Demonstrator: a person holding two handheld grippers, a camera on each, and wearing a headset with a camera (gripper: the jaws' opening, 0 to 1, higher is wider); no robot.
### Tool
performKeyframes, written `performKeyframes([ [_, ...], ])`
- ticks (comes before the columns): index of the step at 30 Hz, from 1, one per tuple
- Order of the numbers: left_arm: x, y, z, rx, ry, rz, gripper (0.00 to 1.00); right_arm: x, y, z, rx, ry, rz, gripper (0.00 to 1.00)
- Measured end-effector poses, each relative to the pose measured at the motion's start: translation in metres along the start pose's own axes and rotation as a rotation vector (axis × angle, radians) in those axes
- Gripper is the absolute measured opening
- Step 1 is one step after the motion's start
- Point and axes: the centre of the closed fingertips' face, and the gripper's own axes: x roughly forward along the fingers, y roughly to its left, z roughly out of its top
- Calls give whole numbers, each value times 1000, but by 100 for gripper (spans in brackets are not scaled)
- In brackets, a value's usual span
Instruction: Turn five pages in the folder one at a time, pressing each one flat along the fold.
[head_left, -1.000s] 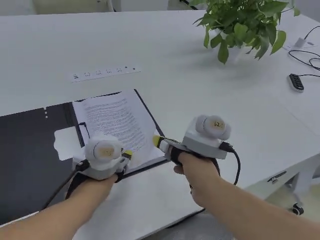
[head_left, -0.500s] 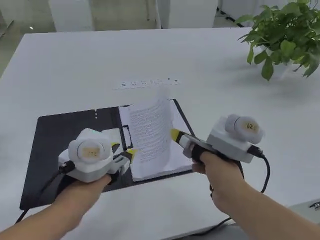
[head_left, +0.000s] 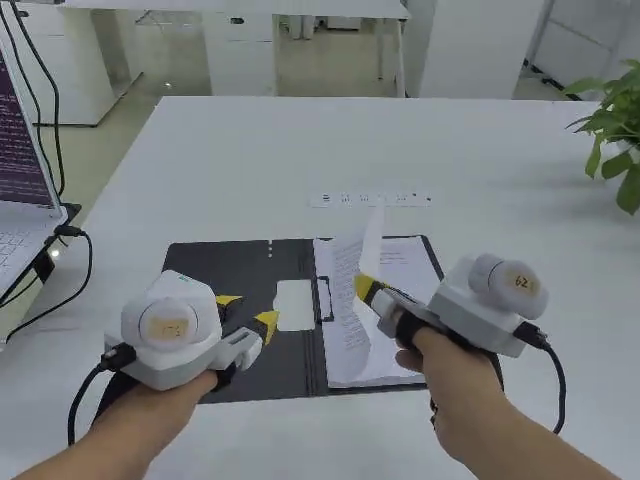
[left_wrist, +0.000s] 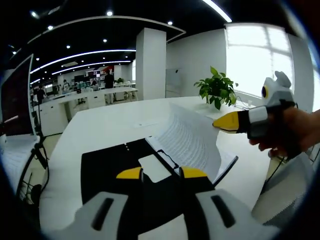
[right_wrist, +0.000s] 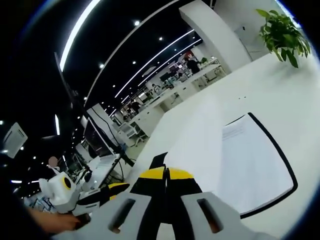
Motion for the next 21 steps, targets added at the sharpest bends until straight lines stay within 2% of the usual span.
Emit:
performKeyframes([
  [10,-30,21,8,4,-26,59,27,30,39,-35,-53,96,69,0],
  [13,-38,28,9,2,-32,77,27,37,44,-49,-109,130,75,0],
  [15,-42,30,9,1,-37,87,27,40,45,-57,-116,144,76,0],
  [21,-51,37,4,-8,-34,113,27,54,50,-95,-163,229,80,0],
])
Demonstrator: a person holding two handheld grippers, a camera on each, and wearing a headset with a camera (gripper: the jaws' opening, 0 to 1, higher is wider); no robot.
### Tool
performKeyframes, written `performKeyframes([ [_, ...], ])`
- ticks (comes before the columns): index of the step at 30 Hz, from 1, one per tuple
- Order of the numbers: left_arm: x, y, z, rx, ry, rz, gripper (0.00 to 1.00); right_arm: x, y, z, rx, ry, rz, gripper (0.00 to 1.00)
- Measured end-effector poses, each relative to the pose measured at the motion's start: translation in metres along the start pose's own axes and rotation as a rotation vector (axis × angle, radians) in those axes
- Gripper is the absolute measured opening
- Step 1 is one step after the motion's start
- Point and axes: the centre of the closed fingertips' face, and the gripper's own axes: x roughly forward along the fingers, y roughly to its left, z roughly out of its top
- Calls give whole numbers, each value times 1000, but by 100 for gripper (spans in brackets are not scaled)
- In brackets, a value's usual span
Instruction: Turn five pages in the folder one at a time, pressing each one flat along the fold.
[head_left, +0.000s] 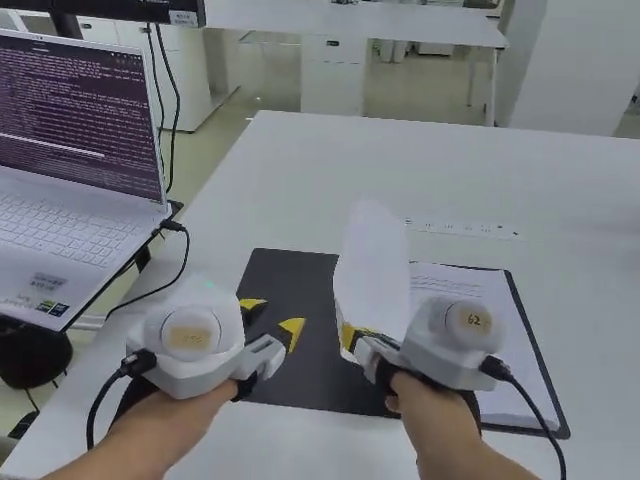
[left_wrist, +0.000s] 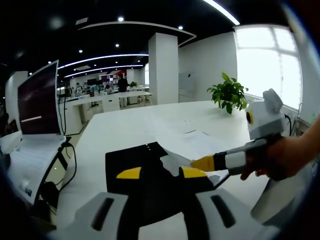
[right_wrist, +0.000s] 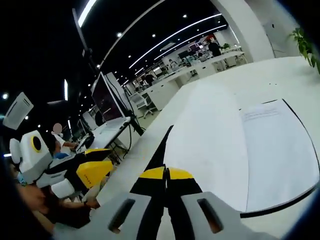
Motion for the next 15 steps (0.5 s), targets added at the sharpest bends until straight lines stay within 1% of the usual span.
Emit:
performKeyframes([
  [2,-2,1,-2,-2,4,4,27,5,4,-9,-11,21,6,0],
  [3,-3,3,-5,-1,10,9,27,7,6,-13,-16,31,5,0],
  [4,-4,4,-8,-3,16,11,27,10,8,-19,-36,48,8,0],
  [6,-6,7,-12,-8,22,16,26,15,10,-26,-65,65,9,0],
  [8,-7,10,-14,-14,25,24,26,21,11,-33,-70,82,6,0],
  [9,-8,10,-15,-14,28,26,26,25,11,-37,-72,99,7,0],
  [11,-9,12,-18,-17,34,28,26,29,9,-42,-84,115,-3,0],
  [15,-8,13,-27,-25,58,23,26,39,9,-52,-101,157,-8,0],
])
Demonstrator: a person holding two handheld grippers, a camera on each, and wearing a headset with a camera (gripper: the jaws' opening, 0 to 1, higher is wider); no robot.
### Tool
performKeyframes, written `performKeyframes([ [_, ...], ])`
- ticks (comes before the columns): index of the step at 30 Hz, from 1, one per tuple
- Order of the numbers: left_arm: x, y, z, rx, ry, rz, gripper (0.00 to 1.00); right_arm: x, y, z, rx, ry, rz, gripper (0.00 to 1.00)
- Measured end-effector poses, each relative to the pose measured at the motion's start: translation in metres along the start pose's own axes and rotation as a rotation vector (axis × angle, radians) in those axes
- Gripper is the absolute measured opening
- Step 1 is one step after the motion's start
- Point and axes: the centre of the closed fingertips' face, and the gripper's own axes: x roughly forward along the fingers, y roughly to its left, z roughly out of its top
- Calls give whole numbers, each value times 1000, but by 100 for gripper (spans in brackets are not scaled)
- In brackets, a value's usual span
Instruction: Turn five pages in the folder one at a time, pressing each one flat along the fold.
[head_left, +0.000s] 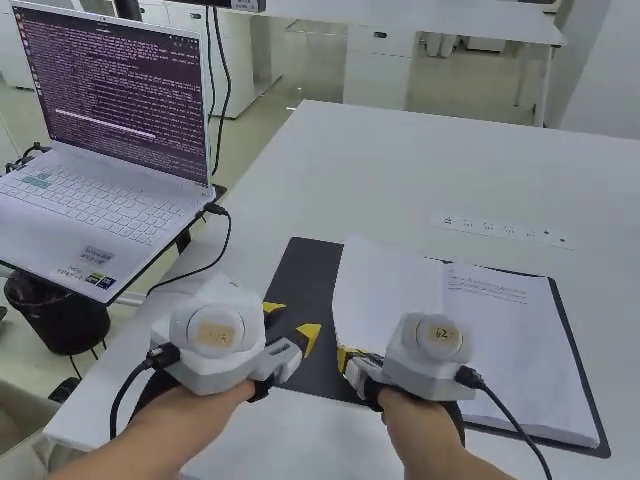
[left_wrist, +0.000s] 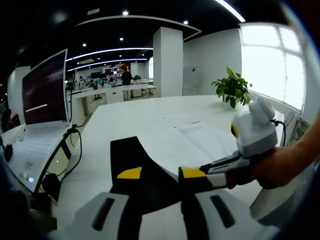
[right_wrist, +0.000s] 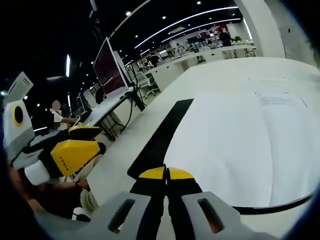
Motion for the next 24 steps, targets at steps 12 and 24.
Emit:
performKeyframes([
  [12,10,2,-26,-6,79,-37,26,28,2,-28,28,102,-6,0],
  [24,17,7,-46,-18,129,-26,26,37,8,-30,70,97,45,0],
])
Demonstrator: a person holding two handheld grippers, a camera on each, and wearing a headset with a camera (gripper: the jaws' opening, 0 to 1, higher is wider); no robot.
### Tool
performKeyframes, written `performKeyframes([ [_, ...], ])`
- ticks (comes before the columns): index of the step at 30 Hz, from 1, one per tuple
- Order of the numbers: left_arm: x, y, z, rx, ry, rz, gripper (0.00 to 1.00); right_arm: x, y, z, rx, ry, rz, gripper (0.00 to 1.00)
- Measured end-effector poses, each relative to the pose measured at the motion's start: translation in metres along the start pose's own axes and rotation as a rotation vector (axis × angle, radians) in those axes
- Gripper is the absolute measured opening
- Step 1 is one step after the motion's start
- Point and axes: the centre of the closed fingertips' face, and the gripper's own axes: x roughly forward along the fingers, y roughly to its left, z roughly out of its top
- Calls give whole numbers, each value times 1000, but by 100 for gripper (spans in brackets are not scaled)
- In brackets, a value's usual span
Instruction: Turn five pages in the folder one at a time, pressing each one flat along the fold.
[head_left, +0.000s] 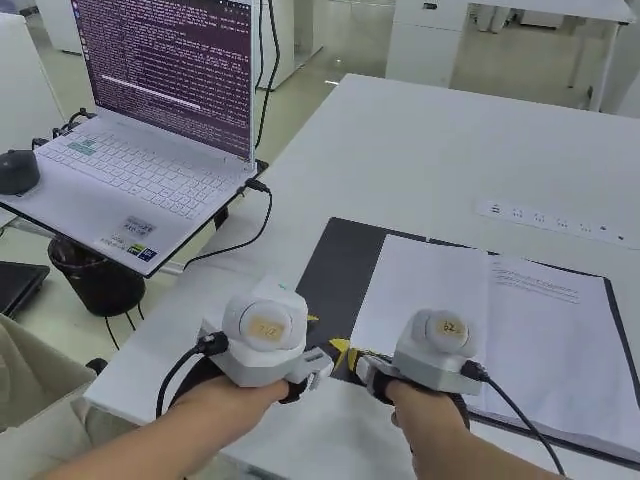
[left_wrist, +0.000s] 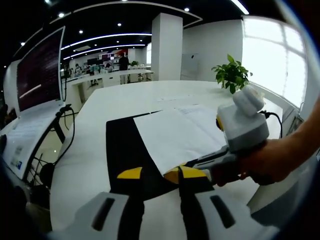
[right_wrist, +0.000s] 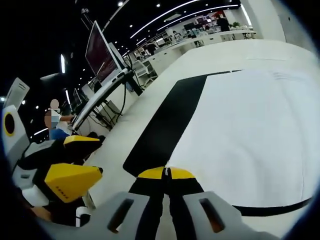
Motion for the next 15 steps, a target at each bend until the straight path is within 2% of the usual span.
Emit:
performKeyframes([
  [4,3,3,-1,-9,6,12,26,1,3,2,-40,-21,5,0],
  [6,5,4,-1,-11,6,15,25,-2,5,2,-25,-25,21,5],
  [9,10,5,-3,-6,13,20,25,-10,5,10,-58,-62,32,6],
  [11,14,6,-5,-5,21,23,24,-18,2,16,-42,-87,36,5],
  [12,16,6,-6,-3,24,24,24,-23,-1,24,-51,-126,33,4],
  [15,27,3,-12,18,49,12,22,-34,-17,32,-84,-147,-5,1],
])
